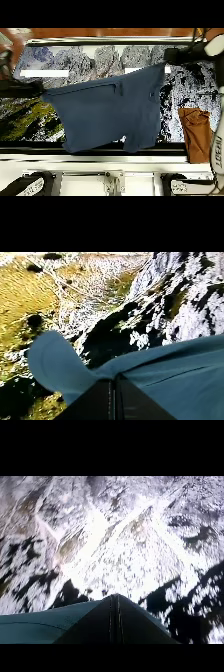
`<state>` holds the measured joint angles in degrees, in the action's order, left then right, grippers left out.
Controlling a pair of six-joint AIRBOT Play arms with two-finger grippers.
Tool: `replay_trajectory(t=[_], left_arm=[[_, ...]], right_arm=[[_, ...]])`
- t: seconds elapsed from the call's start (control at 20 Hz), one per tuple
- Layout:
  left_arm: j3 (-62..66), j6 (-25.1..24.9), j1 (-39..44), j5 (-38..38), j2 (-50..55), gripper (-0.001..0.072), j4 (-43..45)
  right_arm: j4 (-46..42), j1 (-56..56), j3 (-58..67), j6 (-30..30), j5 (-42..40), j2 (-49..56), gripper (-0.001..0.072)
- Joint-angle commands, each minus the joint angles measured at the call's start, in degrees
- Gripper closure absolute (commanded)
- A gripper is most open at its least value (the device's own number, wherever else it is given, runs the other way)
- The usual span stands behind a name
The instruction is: Fold the shirts.
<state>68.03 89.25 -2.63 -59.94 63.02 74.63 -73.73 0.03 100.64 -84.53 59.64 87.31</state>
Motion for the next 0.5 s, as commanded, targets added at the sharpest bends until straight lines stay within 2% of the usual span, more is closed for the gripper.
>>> replay_trajectory(t=[0.0,0.3,0.35,0.4,0.45], left_arm=[[-0.94,-0.02,0.09,6.43,9.97,0.0671,-4.09],[-0.94,-0.02,2.29,5.49,20.85,0.0656,-14.21],[-0.94,-0.02,2.58,5.14,21.42,0.0527,-15.19],[-0.79,-0.02,2.47,3.96,21.33,0.0169,-15.78],[0.07,-0.24,1.68,0.85,21.11,0.003,-14.88]], right_arm=[[0.28,0.79,-0.17,-2.32,-9.51,7.78,0.0643],[0.42,0.79,-0.2,-7.98,-1.29,13.57,0.0635],[0.61,0.79,-0.17,-8.46,-0.59,13.68,0.0551],[0.72,0.57,0.02,-8.39,0.63,13.42,0.0275],[-0.35,-0.04,0.57,-6.49,3.1,12.68,0.003]])
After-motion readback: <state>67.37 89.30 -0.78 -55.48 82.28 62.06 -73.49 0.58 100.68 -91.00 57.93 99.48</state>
